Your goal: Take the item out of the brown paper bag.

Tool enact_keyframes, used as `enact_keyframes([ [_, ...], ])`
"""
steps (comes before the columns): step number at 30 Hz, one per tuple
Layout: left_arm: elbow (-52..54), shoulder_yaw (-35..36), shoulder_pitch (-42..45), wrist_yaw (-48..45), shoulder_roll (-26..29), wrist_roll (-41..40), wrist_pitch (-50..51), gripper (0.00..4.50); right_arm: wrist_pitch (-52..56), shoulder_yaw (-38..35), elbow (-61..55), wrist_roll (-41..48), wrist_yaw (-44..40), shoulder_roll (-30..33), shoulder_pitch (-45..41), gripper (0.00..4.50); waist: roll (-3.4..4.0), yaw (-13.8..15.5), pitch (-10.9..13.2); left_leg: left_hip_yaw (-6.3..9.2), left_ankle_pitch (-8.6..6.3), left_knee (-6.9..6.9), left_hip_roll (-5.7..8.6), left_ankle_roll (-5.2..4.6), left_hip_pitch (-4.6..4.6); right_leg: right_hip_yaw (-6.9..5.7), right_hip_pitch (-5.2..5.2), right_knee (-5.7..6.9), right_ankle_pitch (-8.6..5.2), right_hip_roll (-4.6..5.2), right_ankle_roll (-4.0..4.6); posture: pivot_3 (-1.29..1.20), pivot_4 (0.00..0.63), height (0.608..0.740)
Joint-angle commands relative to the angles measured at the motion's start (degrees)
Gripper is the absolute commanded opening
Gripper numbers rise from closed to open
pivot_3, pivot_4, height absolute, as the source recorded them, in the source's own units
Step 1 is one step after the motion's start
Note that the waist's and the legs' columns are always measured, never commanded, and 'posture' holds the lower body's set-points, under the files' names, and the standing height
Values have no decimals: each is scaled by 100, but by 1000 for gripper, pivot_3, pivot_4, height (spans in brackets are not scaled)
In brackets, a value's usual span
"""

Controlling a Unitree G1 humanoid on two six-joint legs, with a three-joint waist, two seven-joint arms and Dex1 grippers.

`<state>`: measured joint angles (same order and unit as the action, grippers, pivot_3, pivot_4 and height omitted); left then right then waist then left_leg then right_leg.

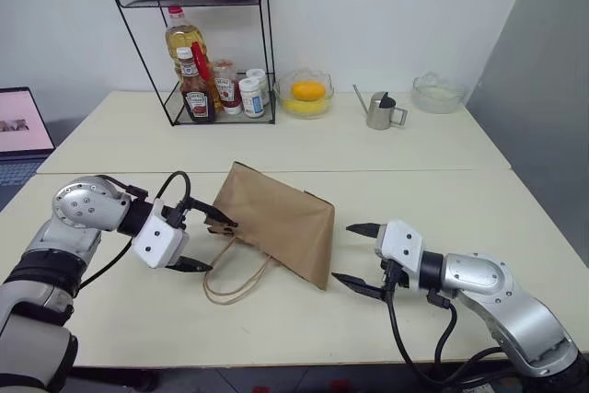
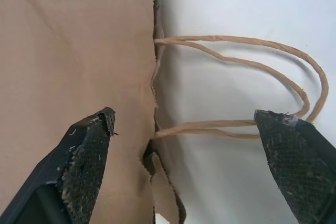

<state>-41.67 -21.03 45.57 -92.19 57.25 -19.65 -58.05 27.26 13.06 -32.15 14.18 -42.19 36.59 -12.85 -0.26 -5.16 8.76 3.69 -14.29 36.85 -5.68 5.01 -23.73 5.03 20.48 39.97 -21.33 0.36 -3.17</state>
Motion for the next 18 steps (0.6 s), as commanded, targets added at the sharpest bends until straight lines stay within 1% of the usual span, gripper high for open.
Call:
enact_keyframes([
  [1,-73,-22,256,-31,68,-94,-59,4500,19,-165,-263,4,47,27,21,4470,0,0,0,0,0,0,0,0,0,1,0,0,0,0,0,0,150,740],
  [5,-93,-33,316,-31,99,-130,-72,4500,30,-165,-285,-5,61,15,45,4470,0,-9,0,0,0,0,0,0,2,2,0,1,0,0,0,0,150,740],
  [13,-56,-217,89,-31,201,-119,-450,4500,35,-141,-283,-7,68,2,20,4470,0,-5,0,0,0,0,0,0,2,2,0,1,0,0,0,0,150,740],
  [18,-160,-310,61,-31,70,-61,-682,4500,82,-170,-308,-3,77,27,27,4470,0,0,0,-1,0,0,0,0,1,1,-1,1,0,0,0,0,150,740],
])
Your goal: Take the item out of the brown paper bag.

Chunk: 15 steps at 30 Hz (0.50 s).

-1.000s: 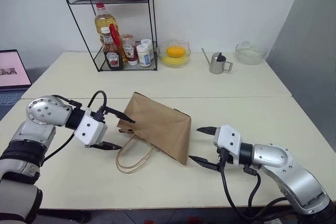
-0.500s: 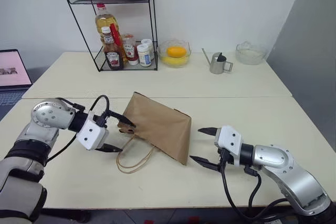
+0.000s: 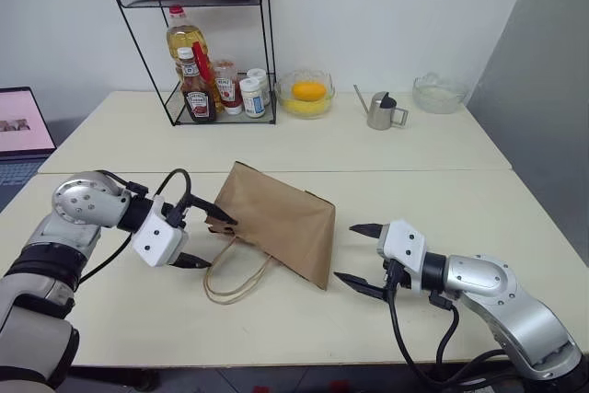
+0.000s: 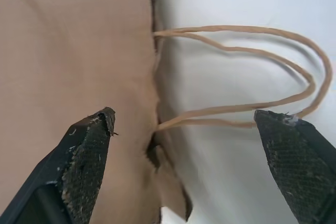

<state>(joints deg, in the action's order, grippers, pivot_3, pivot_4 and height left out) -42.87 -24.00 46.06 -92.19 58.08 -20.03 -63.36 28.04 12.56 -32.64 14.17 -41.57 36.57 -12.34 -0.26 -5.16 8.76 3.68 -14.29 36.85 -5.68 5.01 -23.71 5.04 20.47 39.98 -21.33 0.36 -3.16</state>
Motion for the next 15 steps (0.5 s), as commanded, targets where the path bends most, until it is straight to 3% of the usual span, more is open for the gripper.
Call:
enact_keyframes([
  [1,-28,-53,-20,-31,-68,7,-244,4500,26,-128,-271,3,27,27,-27,4470,0,0,0,0,0,0,0,0,0,0,0,0,0,0,0,0,150,740],
  [15,-177,-82,-148,-31,-584,142,-1146,4500,148,-373,-402,38,64,207,139,4470,0,-4,0,0,0,0,1,0,0,1,-1,0,0,0,0,0,150,740],
])
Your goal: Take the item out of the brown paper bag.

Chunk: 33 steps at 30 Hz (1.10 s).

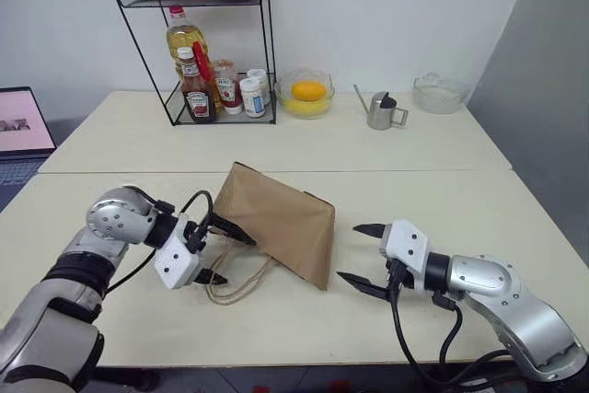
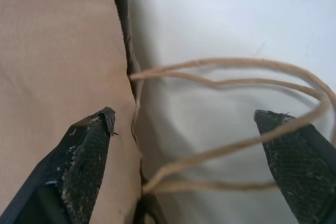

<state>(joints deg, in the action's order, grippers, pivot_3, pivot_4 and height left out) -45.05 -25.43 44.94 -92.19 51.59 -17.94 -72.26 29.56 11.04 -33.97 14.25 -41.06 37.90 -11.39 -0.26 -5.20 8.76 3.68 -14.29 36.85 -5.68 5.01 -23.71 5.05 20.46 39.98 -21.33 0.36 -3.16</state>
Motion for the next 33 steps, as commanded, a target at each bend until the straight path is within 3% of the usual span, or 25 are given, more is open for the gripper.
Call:
enact_keyframes([
  [1,40,44,-40,-31,65,-71,-279,4500,-7,-244,-273,35,2,90,65,4470,0,0,0,0,0,0,0,0,0,0,0,0,0,0,0,0,150,740],
  [5,129,118,-48,-31,20,-237,243,3657,-5,-299,-290,44,-29,158,87,4500,0,2,0,0,0,0,0,0,0,0,0,0,0,0,0,0,150,740],
  [12,921,560,-147,-30,2,-463,2088,1486,-262,-482,-507,101,-212,412,400,4500,0,6,0,1,0,1,0,0,0,-1,-5,1,0,0,0,0,150,740],
  [17,1399,862,23,329,-99,-321,3748,41,-1166,-610,-404,-186,-537,725,546,4500,0,3,0,0,0,2,0,0,1,0,-7,-1,0,0,0,0,150,740],
  [25,1880,1184,70,1042,-241,58,5962,41,-3305,25,-18,-1117,-1070,921,577,4500,0,1,0,1,0,4,1,0,20,1,-25,-4,-2,-1,-2,0,150,740],
  [33,2311,1473,176,1551,-535,129,7426,41,-5139,1104,1367,-2423,-793,18,-507,4500,-2,-2,0,-1,0,3,1,0,29,5,-31,-6,-2,-1,-2,0,150,740],
])
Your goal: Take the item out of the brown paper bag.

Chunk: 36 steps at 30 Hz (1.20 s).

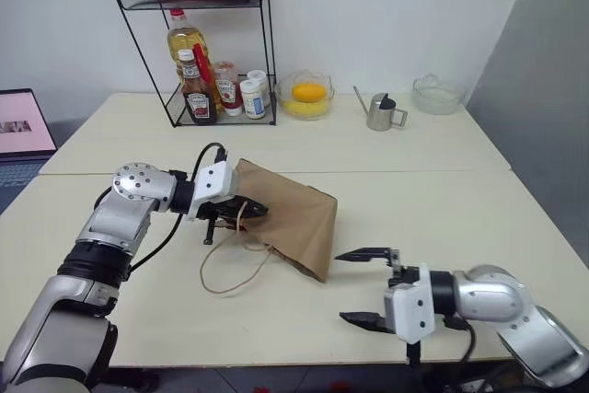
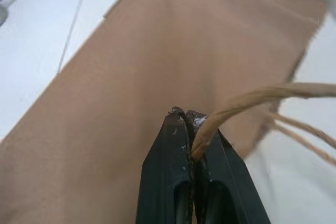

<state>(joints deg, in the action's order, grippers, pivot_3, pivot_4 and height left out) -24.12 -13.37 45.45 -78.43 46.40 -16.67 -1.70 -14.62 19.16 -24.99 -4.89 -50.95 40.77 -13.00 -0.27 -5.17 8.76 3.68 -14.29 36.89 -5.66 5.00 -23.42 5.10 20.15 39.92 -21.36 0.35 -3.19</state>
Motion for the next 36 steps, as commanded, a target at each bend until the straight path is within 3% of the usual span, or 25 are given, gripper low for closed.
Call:
enact_keyframes([
  [1,267,288,113,190,-40,23,463,41,-1007,407,741,-742,321,-415,-516,4500,-1,-6,0,1,0,1,-1,0,3,-1,0,1,0,0,0,0,150,740],
  [13,112,485,213,701,-239,348,1286,41,-2841,784,3021,-1919,1481,-1404,-1823,4500,-1,-8,0,0,0,0,-2,0,8,-2,1,6,0,1,1,0,150,740],
  [19,-87,509,331,929,-447,492,1367,41,-2560,939,2979,-2526,1576,-1598,-1843,4500,-1,-19,0,0,0,-1,-3,1,8,-3,2,10,0,1,1,0,150,740],
  [25,-481,437,433,1019,-639,753,1112,41,-2010,1013,2230,-2897,1392,-1591,-1492,4500,-1,-4,0,0,0,-2,-3,1,8,-3,1,9,0,2,0,0,150,740],
  [36,-1294,480,811,1153,-1009,1119,606,41,-790,1328,2170,-3845,1488,-2350,-1816,4500,-1,-6,0,0,0,-2,-2,1,10,-3,0,10,0,2,0,0,150,740],
])
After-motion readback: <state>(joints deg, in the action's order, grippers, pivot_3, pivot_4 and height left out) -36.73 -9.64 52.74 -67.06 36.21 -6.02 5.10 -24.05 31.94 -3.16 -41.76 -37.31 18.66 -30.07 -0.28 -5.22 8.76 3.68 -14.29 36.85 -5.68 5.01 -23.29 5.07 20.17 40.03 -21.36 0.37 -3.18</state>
